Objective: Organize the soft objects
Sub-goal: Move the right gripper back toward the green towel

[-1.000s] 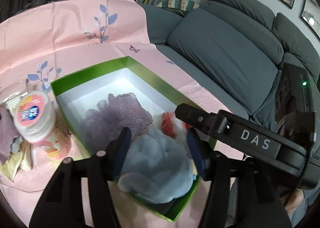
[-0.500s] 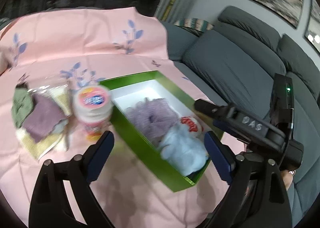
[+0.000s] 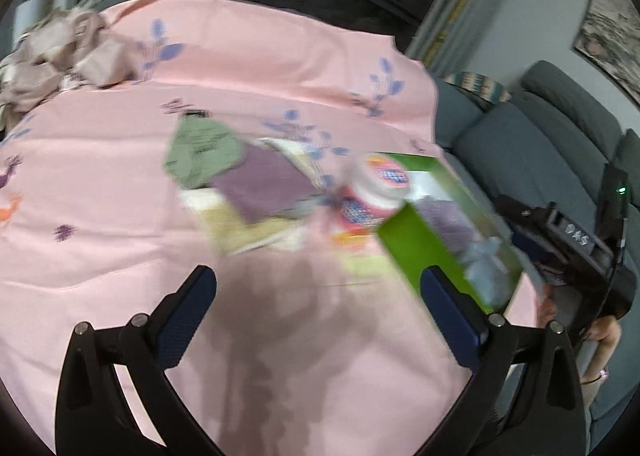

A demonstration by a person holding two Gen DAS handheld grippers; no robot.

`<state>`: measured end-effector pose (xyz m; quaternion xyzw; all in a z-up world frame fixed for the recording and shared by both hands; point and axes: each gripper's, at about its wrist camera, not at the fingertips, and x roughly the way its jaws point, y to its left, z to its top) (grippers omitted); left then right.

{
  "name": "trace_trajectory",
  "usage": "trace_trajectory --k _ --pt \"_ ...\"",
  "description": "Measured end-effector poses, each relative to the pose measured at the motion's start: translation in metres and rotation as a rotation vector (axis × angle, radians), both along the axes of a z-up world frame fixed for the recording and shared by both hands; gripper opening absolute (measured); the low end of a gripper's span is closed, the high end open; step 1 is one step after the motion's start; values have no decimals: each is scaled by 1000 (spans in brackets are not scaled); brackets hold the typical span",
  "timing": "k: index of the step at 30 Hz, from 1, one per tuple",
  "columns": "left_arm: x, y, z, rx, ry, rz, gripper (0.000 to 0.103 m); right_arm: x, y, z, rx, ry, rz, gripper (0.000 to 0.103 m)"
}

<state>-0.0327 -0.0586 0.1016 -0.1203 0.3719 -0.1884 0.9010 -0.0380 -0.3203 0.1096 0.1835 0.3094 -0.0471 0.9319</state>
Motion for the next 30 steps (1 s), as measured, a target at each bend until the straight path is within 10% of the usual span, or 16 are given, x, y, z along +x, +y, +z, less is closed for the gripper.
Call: trace_trajectory --k 19,30 --pt "17 97 -46 79 75 279 102 12 63 -5 -72 52 134 95" --pt "21 135 -45 36 116 402 102 69 177 2 -100 120 343 95"
